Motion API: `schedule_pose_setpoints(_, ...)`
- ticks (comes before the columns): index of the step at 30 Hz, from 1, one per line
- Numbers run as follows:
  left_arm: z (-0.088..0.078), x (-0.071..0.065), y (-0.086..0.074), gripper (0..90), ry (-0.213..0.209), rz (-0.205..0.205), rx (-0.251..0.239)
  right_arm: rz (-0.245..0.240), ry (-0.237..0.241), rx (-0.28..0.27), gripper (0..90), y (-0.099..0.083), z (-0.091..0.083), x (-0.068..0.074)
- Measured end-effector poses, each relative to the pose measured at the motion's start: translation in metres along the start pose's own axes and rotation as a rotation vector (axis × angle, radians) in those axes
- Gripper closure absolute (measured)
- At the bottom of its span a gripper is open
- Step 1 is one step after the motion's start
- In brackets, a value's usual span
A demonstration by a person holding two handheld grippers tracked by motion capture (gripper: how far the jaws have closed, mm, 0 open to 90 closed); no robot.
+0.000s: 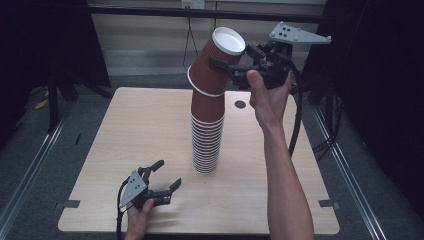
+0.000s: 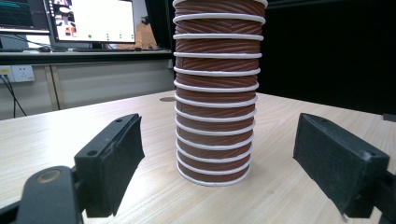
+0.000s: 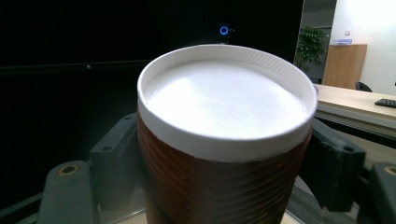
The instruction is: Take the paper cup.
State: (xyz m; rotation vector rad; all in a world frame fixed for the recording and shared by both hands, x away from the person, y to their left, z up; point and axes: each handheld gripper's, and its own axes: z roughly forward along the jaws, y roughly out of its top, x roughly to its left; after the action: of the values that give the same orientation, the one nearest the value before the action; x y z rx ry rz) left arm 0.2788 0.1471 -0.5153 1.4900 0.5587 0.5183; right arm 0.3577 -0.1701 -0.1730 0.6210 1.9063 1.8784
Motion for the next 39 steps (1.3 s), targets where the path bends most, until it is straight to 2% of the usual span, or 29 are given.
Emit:
schedule_pose_setpoints(13, 0.000, 0.000, 0.000, 15.6, 0.000, 0.000, 0.000, 0.001, 0.012, -0.043, 22.6, 0.003, -0.008, 0.001)
schedule_pose_setpoints(29, 0.000, 0.000, 0.000, 15.6, 0.000, 0.001, 0.000, 0.007, -0.015, -0.083, 22.6, 0.008, -0.025, -0.004)
schedule_pose_setpoints(39, 0.000, 0.000, 0.000, 15.6, -0.001, 0.001, -0.001, 0.008, -0.030, -0.085, 22.6, 0.008, -0.036, -0.006)
